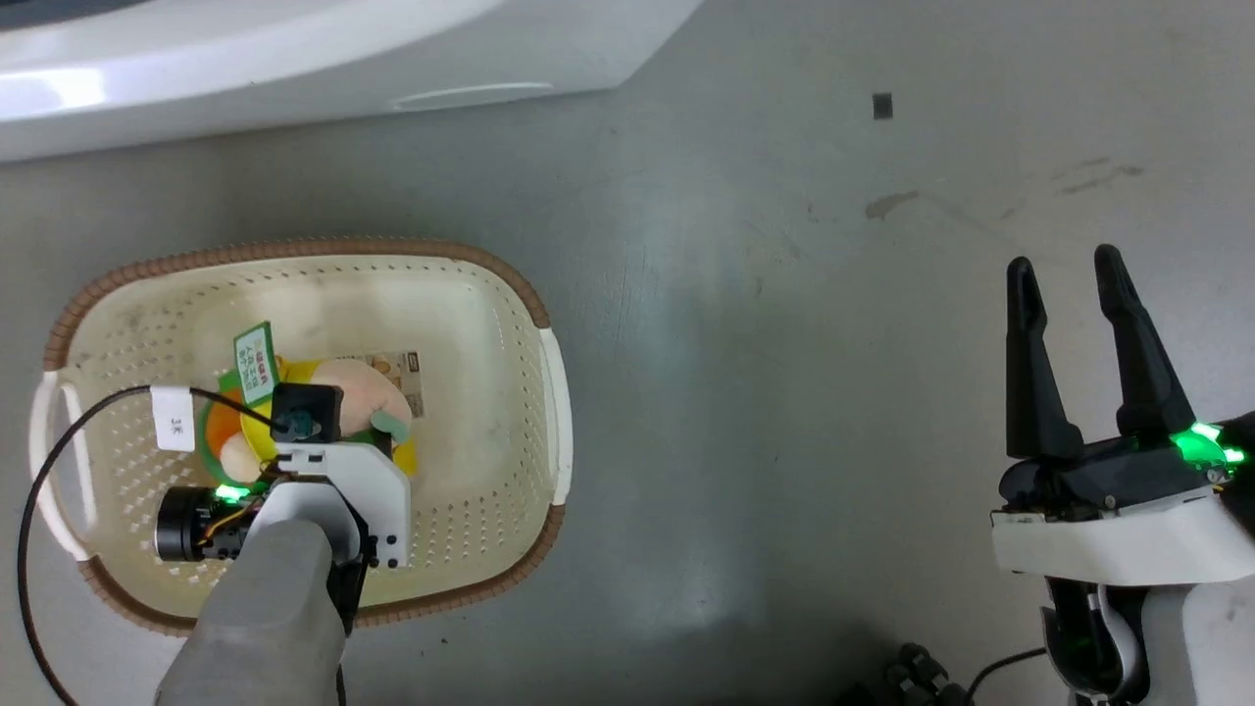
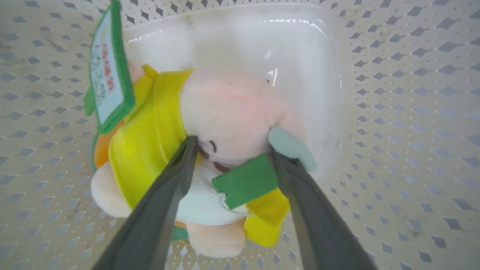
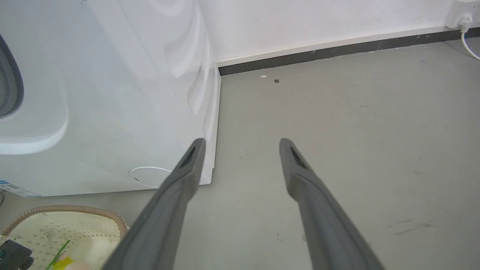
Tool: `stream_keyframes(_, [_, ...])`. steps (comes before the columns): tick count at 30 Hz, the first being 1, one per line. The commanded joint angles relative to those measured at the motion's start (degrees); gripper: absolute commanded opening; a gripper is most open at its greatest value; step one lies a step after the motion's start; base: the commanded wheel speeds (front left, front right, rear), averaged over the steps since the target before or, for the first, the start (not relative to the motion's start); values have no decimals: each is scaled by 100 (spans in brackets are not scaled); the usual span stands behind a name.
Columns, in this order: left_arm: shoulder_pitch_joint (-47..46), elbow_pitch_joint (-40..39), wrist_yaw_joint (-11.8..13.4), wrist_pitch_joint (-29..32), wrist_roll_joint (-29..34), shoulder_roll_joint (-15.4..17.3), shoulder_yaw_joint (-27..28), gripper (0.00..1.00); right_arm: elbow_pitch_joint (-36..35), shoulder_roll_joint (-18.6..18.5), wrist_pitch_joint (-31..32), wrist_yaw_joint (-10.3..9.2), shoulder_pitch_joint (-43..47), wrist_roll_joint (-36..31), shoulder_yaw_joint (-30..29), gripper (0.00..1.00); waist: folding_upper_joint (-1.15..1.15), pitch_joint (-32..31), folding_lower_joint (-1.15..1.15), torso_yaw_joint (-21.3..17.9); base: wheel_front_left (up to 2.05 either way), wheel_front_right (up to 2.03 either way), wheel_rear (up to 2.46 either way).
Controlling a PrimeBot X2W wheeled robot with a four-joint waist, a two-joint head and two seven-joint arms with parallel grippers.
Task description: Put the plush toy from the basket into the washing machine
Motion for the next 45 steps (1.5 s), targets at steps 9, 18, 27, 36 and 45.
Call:
stream_keyframes(9, [-223,588,-120,-108,-245,14,-159,0,21,-1,-126,3,-199,156,20,100,0,253,-1,-88,0,0,0])
stream_keyframes(18, [165,571,-286,-493,-326,-115,-205,0,223,-1,-126,3,-137,123,33,100,0,-596,-1,51,0,0,0])
stream_keyframes(27, [673,-489,-427,-626,-172,-207,-291,0,324,-1,-126,3,108,-91,71,100,0,-1600,-1,449,0,0,0])
stream_keyframes(36, [1743,-2458,-382,-628,102,-212,63,0,406,-3,-126,3,374,-185,43,100,0,-2399,-1,686,0,0,0])
stream_keyframes(45, [2696,-4319,-459,-629,171,-443,980,0,511,-3,-126,3,711,-102,47,100,0,-3156,-1,759,0,0,0])
